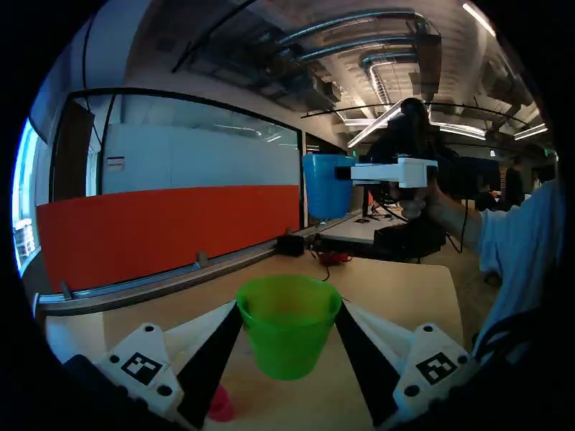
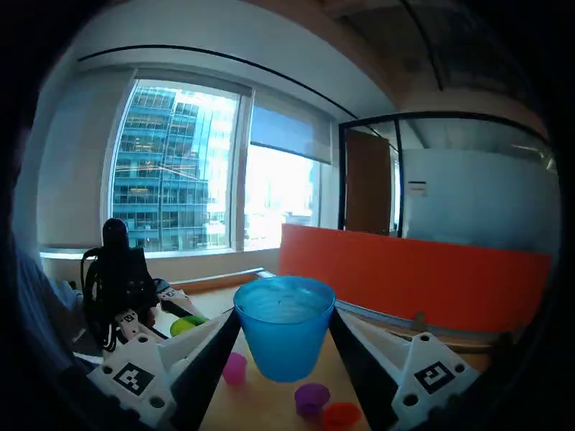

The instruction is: Pour water

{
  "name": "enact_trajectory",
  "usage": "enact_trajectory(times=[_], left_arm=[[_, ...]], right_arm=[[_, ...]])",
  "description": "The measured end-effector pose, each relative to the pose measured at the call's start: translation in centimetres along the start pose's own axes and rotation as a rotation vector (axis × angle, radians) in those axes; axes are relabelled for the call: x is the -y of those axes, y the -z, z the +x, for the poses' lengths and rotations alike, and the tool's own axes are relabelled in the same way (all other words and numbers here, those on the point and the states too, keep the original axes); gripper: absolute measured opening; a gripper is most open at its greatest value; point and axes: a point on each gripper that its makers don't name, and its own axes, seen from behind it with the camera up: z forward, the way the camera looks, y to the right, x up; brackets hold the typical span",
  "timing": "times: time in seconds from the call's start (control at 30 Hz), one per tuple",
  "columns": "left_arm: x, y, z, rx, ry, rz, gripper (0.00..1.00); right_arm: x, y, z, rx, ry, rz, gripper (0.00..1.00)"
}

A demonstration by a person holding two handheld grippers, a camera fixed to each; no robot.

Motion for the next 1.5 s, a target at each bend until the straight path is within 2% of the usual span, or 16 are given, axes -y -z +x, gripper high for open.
enact_trajectory(times=[0.57,1.0,1.27,1.5], left_arm=[[-1.1,-0.3,-3.4,0.100,-0.008,-0.025,0.87],[-1.7,-0.8,-7.1,0.215,-0.027,-0.045,0.87],[-2.2,-1.5,-9.5,0.283,-0.029,-0.070,0.87],[-2.7,-1.9,-12.0,0.355,-0.039,-0.091,0.87]], right_arm=[[-0.4,1.4,-4.7,0.063,-0.008,0.016,0.90],[0.4,1.8,-10.1,0.161,0.003,0.046,0.90],[0.8,1.6,-12.9,0.221,-0.011,0.069,0.90],[1.2,1.6,-16.1,0.297,-0.011,0.100,0.90]])
